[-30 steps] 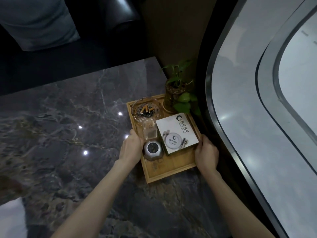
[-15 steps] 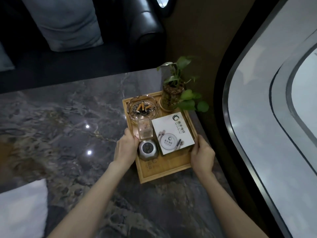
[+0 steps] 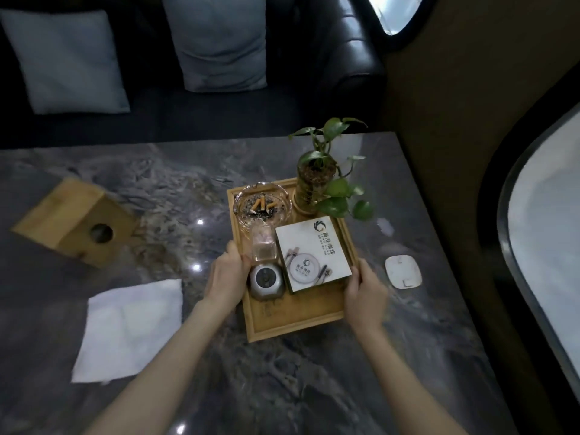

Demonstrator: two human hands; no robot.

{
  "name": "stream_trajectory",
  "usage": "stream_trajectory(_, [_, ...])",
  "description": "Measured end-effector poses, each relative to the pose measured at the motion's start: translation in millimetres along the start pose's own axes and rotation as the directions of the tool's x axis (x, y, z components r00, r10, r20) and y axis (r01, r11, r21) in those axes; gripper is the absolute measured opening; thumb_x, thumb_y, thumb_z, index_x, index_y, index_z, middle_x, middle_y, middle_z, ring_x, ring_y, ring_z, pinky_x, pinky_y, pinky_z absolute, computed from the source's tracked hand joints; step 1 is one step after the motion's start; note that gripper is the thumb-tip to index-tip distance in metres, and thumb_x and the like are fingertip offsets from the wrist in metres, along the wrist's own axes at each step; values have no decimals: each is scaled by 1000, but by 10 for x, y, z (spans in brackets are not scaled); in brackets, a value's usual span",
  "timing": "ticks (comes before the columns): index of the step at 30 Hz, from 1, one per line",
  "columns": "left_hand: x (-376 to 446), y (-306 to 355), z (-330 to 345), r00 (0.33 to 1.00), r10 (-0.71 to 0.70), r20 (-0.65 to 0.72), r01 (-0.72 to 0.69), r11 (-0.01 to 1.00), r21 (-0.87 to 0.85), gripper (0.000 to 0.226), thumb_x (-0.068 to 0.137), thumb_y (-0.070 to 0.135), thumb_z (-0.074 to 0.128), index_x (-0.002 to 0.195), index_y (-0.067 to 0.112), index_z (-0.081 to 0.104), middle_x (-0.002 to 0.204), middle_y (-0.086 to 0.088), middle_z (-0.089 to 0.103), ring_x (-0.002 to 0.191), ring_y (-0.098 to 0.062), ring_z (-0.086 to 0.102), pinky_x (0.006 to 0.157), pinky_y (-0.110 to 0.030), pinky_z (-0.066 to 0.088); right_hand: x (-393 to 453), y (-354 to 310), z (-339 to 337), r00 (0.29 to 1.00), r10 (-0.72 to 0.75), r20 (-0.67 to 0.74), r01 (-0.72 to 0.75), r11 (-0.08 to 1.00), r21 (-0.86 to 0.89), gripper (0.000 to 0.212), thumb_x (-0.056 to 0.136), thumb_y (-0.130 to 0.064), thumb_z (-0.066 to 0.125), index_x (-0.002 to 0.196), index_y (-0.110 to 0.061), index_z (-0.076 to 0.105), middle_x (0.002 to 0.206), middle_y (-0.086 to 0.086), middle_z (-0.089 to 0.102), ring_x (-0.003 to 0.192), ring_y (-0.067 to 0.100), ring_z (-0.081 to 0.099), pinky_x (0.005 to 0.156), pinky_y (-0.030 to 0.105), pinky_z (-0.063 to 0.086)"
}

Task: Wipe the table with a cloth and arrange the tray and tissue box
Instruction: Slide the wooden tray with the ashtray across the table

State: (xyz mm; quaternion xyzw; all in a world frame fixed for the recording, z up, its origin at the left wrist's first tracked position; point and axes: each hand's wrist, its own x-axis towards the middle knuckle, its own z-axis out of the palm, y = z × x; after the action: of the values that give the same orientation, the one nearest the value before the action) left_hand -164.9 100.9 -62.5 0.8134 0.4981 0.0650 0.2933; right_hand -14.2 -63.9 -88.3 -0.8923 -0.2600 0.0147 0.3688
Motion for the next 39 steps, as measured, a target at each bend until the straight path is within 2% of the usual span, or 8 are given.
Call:
stream_trajectory(5, [-47, -337, -140, 1000, -6, 0, 6, 998, 55, 20, 94, 15, 40, 100, -4, 44, 95, -33, 62, 84, -46, 58, 63, -40, 34, -242, -167, 244, 999, 37, 37, -37, 999, 5, 20, 90, -6, 49, 103, 0, 62, 88, 21, 70, 78, 36, 65, 68, 38, 48])
stream_trajectory(11, [-28, -632, -184, 999, 7, 37, -11, 994, 110, 20, 94, 12, 40, 103, -5, 43, 93, -32, 62, 83, -45, 58, 63, -38, 33, -459, -277, 449, 995, 92, 47, -90, 995, -29, 23, 91, -7, 48, 107, -1, 62, 89, 19, 71, 78, 35, 65, 68, 37, 48])
stream_trajectory(16, [11, -735, -182, 997, 8, 74, -13, 997, 75, 23, 95, 16, 37, 104, -4, 44, 96, -31, 61, 86, -44, 57, 68, -43, 40, -605, -341, 540, 988, 156, 21, -156, 988, -14, 25, 91, -6, 49, 112, 3, 60, 98, 23, 70, 87, 37, 66, 77, 41, 51])
stream_trajectory(27, [80, -816, -146, 991, 12, 130, -14, 1000, 17, 19, 95, 16, 37, 102, -1, 45, 96, -28, 63, 84, -42, 59, 68, -42, 44, -653, -308, 645, 975, 215, 49, -212, 975, -60, 26, 92, -9, 48, 113, 0, 60, 95, 21, 69, 86, 36, 64, 76, 43, 51])
stream_trajectory(30, [104, -821, -146, 990, 4, 144, -9, 999, 34, 20, 95, 17, 37, 100, 0, 46, 96, -27, 62, 85, -42, 59, 70, -43, 45, -645, -308, 620, 973, 222, 54, -218, 973, -81, 26, 91, -10, 50, 114, -2, 60, 91, 21, 65, 85, 33, 59, 74, 39, 47])
stream_trajectory(35, [157, -789, -152, 984, -40, 174, 24, 995, 95, 19, 94, 13, 37, 96, -2, 48, 97, -28, 61, 89, -42, 58, 66, -38, 39, -613, -322, 582, 960, 276, 39, -274, 961, -45, 29, 88, -11, 56, 115, -3, 62, 86, 9, 45, 79, 20, 44, 73, 27, 37])
stream_trajectory(37, [180, -755, -171, 985, -47, 164, 29, 993, 112, 20, 92, 11, 39, 90, -4, 52, 89, -26, 61, 86, -41, 58, 64, -36, 38, -609, -312, 579, 951, 304, 53, -303, 952, -31, 30, 88, -12, 57, 117, -4, 61, 85, 9, 45, 78, 19, 43, 73, 26, 35])
stream_trajectory(39, [194, -707, -200, 986, -39, 160, 19, 992, 126, 23, 91, 9, 42, 73, 1, 52, 70, -14, 55, 72, -35, 55, 60, -33, 35, -602, -300, 572, 945, 322, 56, -321, 947, -31, 31, 88, -14, 57, 118, -6, 60, 84, 9, 47, 76, 19, 44, 72, 26, 35])
